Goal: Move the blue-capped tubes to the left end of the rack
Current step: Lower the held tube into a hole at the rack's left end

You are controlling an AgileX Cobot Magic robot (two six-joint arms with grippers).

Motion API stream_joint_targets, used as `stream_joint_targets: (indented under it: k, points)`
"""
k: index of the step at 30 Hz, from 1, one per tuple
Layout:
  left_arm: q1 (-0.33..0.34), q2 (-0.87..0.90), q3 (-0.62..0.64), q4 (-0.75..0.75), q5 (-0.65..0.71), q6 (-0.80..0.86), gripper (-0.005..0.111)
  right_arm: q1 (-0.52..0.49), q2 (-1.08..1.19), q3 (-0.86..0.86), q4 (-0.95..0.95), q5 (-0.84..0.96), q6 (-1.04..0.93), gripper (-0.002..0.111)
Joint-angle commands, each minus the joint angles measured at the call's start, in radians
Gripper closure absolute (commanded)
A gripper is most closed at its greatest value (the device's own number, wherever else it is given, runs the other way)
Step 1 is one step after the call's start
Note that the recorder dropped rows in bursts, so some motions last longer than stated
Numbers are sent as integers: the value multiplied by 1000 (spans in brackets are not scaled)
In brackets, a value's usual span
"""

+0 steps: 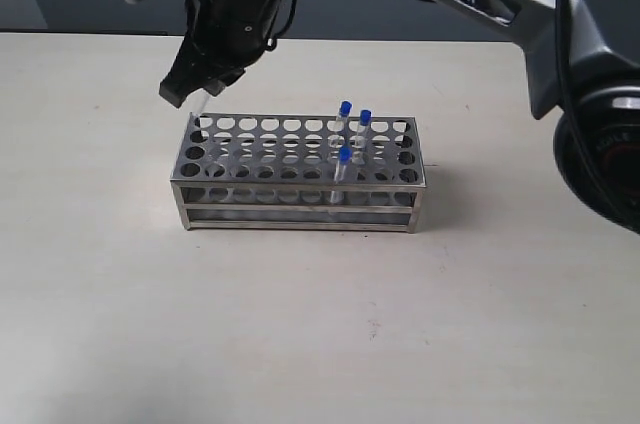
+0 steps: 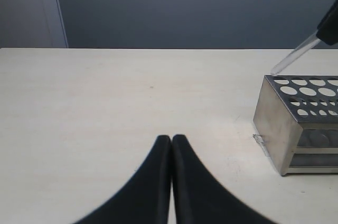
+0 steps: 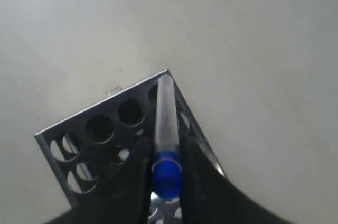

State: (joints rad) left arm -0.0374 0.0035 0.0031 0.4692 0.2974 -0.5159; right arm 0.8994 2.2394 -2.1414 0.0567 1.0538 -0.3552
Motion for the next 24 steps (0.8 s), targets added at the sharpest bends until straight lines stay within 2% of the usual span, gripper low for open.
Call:
stream_joint_targets:
  k: [1,9,18,24]
  points:
    - [-6,-4,-3,0,-7,-1,106,-4,-20,1,-4,70,-1,109]
    - [-6,-4,-3,0,-7,-1,106,-2,0,1,-3,8,-9,109]
    - [-6,-4,-3,0,-7,-1,106,-2,38,1,-3,17,-11,109]
    - [-6,-4,-3,0,-7,-1,106,-2,38,1,-3,-52,-14,109]
